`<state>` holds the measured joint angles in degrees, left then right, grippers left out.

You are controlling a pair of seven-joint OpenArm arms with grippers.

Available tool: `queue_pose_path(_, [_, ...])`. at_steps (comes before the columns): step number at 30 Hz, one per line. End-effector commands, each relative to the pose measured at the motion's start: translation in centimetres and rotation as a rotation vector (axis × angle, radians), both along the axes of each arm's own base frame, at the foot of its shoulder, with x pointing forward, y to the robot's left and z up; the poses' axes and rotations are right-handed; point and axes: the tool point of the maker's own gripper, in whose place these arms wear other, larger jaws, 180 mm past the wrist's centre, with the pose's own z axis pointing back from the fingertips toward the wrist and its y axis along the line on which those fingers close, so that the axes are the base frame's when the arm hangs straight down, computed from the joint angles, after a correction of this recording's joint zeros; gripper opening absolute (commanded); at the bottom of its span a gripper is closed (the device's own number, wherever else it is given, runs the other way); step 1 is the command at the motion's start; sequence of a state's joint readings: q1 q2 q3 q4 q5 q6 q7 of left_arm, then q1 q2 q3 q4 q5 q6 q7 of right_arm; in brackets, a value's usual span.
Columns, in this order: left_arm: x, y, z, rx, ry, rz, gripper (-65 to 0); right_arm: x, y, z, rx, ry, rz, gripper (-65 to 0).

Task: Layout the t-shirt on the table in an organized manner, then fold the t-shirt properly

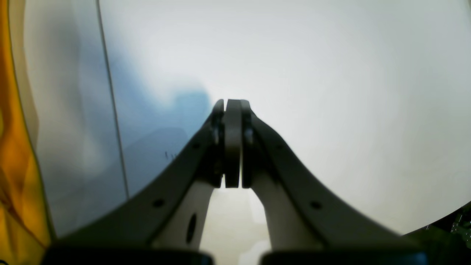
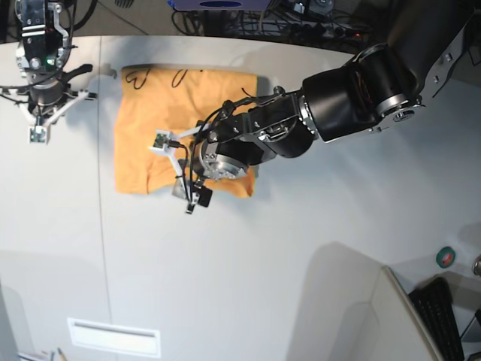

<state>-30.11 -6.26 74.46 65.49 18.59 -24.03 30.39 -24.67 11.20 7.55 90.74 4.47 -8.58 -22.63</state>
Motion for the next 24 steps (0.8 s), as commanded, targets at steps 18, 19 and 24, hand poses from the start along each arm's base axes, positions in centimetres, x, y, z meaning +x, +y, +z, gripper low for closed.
queue_pose_path(18, [1.4,7.4,13.2,-0.385,-0.101,0.466,-65.0,-0.8,0.9,5.1,-0.035,-0.104,0.06,-65.0])
queue_pose_path(19, [0.0,8.8,12.8,-0.386,-0.084,0.504,-65.0,-1.2,1.0,5.3,-0.035,-0.1,0.063,-65.0])
queue_pose_path(24, [-7.6,13.8,8.0,-0.287,0.063,0.613,-65.0,-4.8,1.6,5.4,-0.03,-0.045,0.081,-65.0])
